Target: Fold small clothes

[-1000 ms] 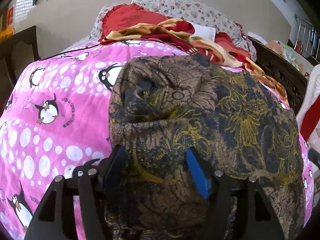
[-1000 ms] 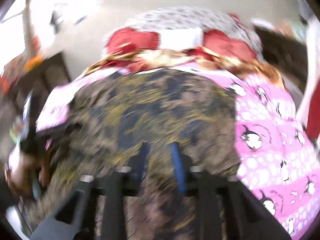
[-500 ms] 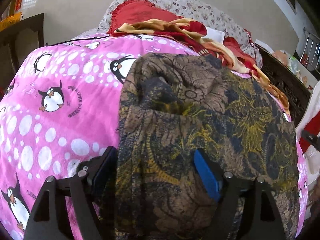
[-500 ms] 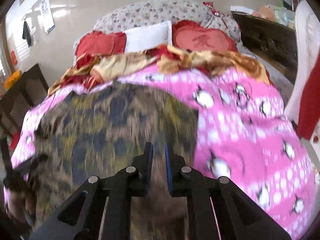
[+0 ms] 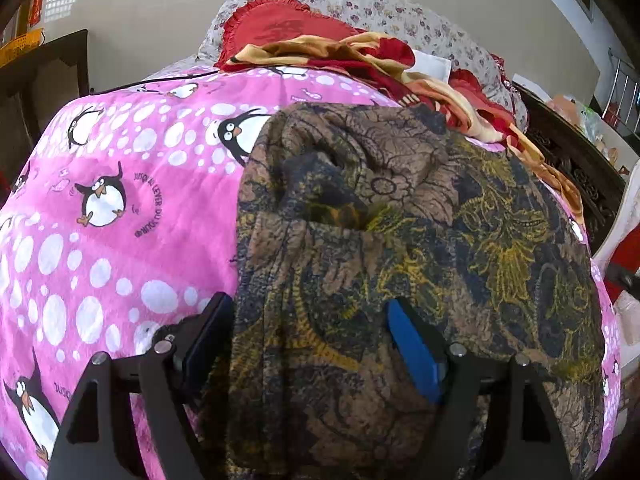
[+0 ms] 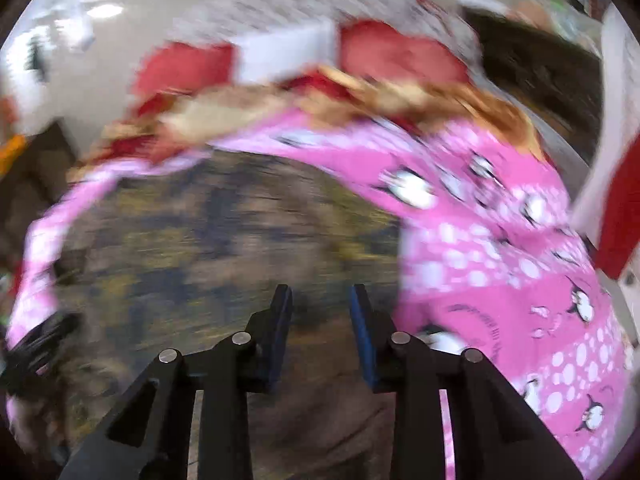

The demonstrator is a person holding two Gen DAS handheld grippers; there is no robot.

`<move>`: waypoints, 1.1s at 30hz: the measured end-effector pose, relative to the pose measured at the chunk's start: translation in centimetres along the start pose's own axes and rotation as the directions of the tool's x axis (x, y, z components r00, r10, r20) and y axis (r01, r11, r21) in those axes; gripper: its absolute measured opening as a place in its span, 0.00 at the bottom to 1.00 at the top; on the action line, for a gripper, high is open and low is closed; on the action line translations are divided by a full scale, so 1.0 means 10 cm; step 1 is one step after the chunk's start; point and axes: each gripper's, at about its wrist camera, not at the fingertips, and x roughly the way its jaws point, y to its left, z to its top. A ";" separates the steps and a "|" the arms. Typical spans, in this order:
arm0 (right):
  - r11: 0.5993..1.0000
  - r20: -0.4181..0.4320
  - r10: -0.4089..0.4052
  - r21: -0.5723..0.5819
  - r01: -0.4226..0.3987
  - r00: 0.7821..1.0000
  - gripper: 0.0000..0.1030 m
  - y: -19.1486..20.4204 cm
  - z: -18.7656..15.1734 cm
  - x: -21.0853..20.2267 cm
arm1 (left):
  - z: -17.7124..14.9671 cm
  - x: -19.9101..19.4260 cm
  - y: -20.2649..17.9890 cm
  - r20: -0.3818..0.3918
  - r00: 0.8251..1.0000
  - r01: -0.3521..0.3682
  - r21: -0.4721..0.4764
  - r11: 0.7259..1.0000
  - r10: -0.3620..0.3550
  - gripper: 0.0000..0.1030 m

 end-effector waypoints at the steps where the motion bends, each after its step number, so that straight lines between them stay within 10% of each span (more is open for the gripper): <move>1: 0.999 0.006 0.029 -0.037 -0.029 1.000 0.29 0.14 -0.09 -0.08 | 0.00 0.00 0.00 0.000 1.000 0.001 0.000 1.000 -0.001 0.81; 7: 0.997 -0.135 -0.022 -0.077 0.011 0.991 0.29 0.49 -0.82 0.18 | 0.00 0.00 -0.02 -0.003 1.000 0.001 0.006 1.000 -0.001 0.83; 24: 0.993 0.016 -0.034 -0.115 0.036 0.999 0.33 0.53 -1.01 0.07 | 0.06 -0.52 0.33 0.099 0.987 0.132 -0.032 0.991 -0.128 0.81; 27: 0.993 0.018 -0.034 -0.117 0.036 0.999 0.33 0.53 -1.01 0.08 | 0.18 -0.57 0.19 0.101 0.976 0.195 -0.004 0.981 -0.194 0.69; 31: 0.993 0.020 -0.027 -0.112 0.029 0.999 0.33 0.52 -1.01 0.08 | 0.33 -0.28 -0.07 0.002 0.981 0.196 0.040 0.980 -0.196 0.14; 33: 0.994 0.020 -0.023 -0.109 0.025 1.000 0.33 0.52 -1.01 0.08 | 0.39 -0.11 -0.12 -0.024 0.985 0.174 0.045 0.984 -0.173 0.09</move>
